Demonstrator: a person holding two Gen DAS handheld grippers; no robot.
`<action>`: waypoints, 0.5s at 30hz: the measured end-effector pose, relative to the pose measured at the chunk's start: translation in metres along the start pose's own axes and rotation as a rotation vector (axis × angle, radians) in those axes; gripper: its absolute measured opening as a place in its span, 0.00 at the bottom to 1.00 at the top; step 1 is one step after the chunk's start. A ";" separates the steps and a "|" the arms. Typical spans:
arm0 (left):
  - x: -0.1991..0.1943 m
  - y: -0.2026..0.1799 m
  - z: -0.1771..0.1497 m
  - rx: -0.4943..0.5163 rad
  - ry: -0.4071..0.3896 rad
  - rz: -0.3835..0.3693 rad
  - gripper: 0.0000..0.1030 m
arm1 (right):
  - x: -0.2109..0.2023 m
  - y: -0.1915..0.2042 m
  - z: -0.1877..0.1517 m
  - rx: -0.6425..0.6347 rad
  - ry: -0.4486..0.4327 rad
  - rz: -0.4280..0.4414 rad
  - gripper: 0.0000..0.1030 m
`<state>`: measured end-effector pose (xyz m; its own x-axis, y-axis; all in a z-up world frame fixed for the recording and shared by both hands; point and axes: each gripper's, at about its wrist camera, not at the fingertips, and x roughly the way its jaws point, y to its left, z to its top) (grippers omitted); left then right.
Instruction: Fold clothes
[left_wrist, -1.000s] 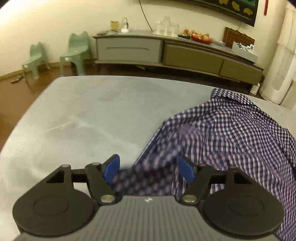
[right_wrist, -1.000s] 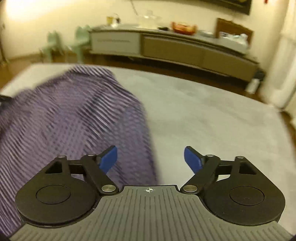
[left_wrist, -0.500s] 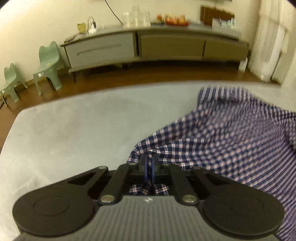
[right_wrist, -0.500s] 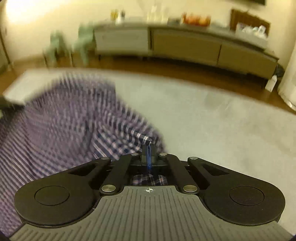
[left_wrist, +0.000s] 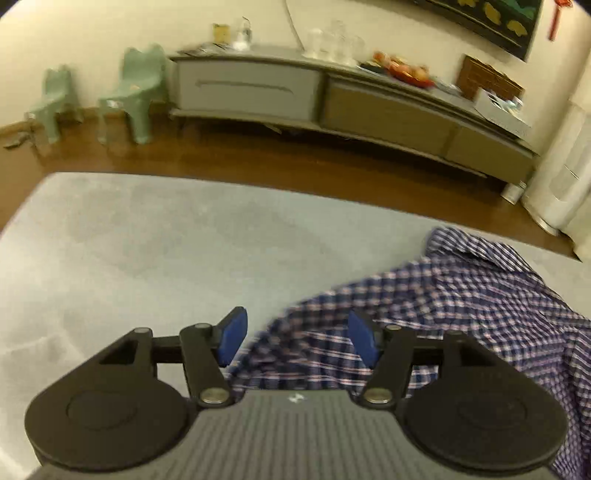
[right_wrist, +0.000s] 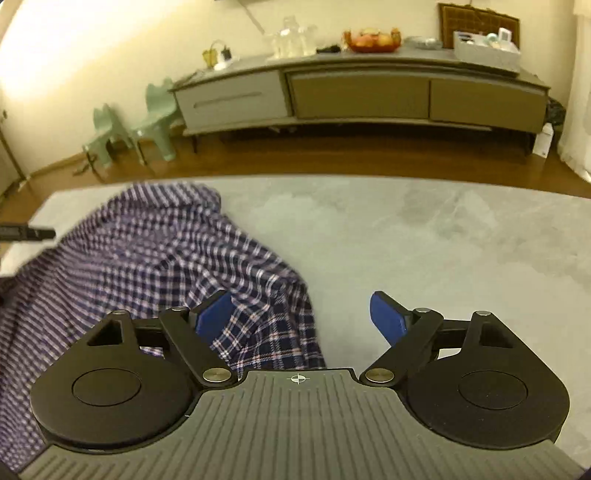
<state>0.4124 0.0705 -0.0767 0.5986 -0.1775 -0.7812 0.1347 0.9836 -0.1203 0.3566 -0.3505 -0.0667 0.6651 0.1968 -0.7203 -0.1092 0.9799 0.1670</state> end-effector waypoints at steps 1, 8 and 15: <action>0.004 -0.004 0.001 0.028 0.014 -0.015 0.52 | 0.005 0.002 0.000 -0.008 0.020 0.002 0.41; 0.034 -0.013 0.014 0.053 0.021 0.206 0.00 | 0.021 0.015 0.012 -0.189 0.030 -0.244 0.00; -0.039 0.002 -0.029 -0.003 -0.053 0.025 0.49 | -0.056 0.003 -0.015 -0.083 -0.106 -0.180 0.70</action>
<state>0.3661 0.0806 -0.0645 0.6429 -0.1539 -0.7503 0.1165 0.9879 -0.1028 0.3080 -0.3583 -0.0366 0.7528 0.0183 -0.6580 -0.0391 0.9991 -0.0170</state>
